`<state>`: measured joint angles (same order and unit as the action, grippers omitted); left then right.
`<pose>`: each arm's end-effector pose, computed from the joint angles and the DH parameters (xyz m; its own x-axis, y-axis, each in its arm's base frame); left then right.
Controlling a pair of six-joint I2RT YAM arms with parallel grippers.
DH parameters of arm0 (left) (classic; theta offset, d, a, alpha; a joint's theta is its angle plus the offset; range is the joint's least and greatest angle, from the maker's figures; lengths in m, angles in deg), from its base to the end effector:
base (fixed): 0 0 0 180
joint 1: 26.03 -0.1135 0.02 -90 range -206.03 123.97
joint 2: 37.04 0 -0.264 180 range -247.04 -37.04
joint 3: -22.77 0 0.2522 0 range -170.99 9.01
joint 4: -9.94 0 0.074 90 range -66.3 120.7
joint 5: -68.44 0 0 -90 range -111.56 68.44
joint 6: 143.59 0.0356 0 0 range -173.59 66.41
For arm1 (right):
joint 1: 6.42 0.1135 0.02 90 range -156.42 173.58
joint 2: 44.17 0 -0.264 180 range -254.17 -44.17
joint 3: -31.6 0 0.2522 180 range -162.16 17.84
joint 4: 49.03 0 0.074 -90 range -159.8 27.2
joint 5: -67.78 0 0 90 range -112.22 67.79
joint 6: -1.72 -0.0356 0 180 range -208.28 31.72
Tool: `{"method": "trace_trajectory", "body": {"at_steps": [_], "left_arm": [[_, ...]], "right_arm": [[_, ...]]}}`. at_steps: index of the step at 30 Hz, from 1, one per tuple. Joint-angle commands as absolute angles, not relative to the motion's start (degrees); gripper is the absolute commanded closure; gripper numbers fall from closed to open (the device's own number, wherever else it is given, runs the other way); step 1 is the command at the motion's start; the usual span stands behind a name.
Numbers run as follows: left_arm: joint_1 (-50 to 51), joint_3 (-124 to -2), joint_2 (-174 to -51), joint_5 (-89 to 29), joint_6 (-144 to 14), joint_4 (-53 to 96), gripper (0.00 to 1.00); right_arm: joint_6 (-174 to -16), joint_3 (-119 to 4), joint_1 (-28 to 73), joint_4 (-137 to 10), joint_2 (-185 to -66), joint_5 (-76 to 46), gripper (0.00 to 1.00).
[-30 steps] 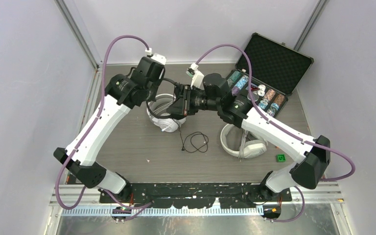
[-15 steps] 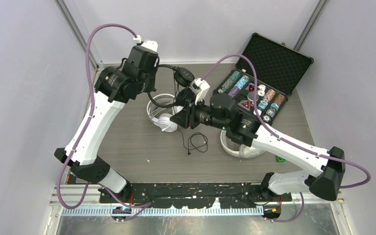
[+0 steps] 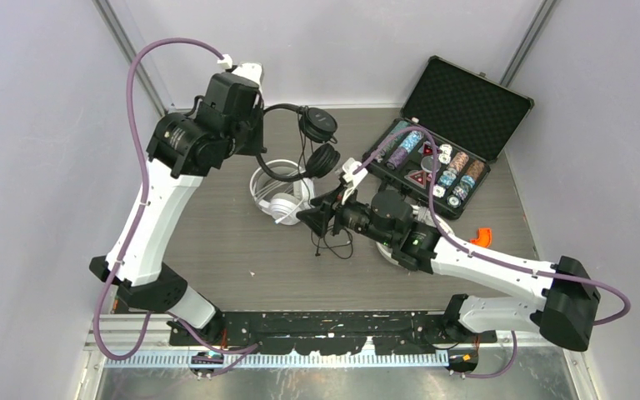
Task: Wrap the headphones
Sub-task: Wrap the headphones cable around the headphones.
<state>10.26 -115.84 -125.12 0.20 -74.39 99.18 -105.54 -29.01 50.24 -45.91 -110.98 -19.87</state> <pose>0.2134 -0.1403 0.5051 -0.5836 0.0194 -0.8118 0.1169 0.9913 -0.0604 0.1506 0.2315 0.3230 -0.2825 0.1099 -0.9529 -0.8099 0.5051 0.2984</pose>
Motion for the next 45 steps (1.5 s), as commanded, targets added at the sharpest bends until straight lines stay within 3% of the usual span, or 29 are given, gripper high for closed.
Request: {"method": "trace_trajectory", "body": {"at_steps": [1, 14, 18, 24, 26, 35, 40, 45], "left_arm": [[10.1, -119.2, -124.1, -3.2, -77.4, 97.6, 1.00], [10.1, -118.4, -121.0, -9.8, -79.3, 93.3, 1.00], [10.0, -118.0, -120.2, -11.9, -80.3, 92.0, 1.00], [9.9, -115.4, -117.9, -18.8, -82.7, 86.4, 1.00], [9.6, -113.2, -116.4, -22.0, -84.6, 82.7, 1.00], [8.7, -111.3, -114.0, -24.9, -87.4, 77.3, 1.00], [6.7, -113.5, -114.9, -20.5, -83.5, 83.6, 1.00], [2.3, -116.6, -116.2, -27.3, -80.1, 88.1, 1.00]], "right_arm": [[-98.5, -26.7, 50.6, -31.4, -110.7, -23.3, 0.39], [-90.5, -22.8, 50.6, -17.5, -115.7, -23.0, 0.37], [-89.6, -21.1, 50.6, -15.0, -116.8, -23.2, 0.42], [-91.9, -16.9, 50.6, -8.3, -117.9, -21.3, 0.90], [-92.7, -17.0, 50.7, -8.5, -117.7, -19.4, 0.99], [-94.4, -17.7, 51.1, -12.4, -118.2, -20.6, 1.00], [-96.1, -14.7, 51.0, -10.5, -115.3, -28.0, 1.00], [-94.4, -12.8, 50.2, -15.8, -109.2, -32.7, 1.00]]}}
